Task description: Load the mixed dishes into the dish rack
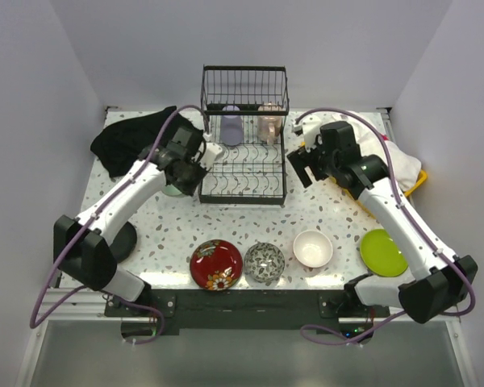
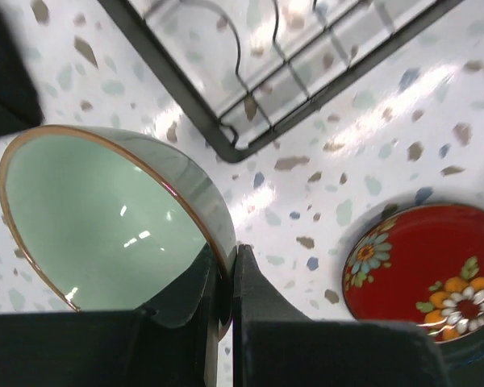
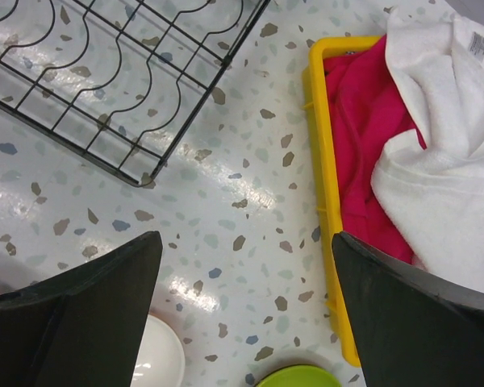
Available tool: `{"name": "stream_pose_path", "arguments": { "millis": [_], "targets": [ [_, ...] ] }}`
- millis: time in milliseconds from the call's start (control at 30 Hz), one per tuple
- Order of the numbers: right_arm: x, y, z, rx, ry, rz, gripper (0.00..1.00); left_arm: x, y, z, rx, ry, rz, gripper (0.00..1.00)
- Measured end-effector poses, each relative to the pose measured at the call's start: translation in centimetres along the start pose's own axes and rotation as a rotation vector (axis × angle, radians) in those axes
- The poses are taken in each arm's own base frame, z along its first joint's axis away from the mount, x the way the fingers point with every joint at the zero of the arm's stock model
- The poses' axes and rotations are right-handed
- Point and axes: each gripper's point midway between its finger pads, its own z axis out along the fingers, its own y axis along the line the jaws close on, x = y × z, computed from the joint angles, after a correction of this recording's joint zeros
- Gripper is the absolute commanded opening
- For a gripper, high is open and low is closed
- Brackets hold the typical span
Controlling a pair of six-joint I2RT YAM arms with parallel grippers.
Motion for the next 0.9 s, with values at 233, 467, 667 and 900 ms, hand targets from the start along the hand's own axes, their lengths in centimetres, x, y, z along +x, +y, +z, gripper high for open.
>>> {"name": "stream_pose_path", "arguments": {
  "millis": [233,467,667,900],
  "targets": [
    [0.0,-0.5,0.9,0.018,0.048,0.009,0.91,-8.6,-2.9,-3.6,0.212,-0.356,0.001,0.0],
    [0.8,-1.5,1.0,0.068,0.085,0.019,0.91,-14.4,-7.0,-4.5,0.474,-0.589,0.012,0.0],
    [2.0,-3.8,0.4,0.13,0.14,0.046,0.91,-15.8,-10.6,-3.3,0.722,-0.733,-0.058,0.0],
    [3.0,-7.3,-0.4,0.221,0.182,0.101,0.91,-18.2,-13.7,-0.6,0.978,-0.785,-0.182,0.0]
  ]
}}
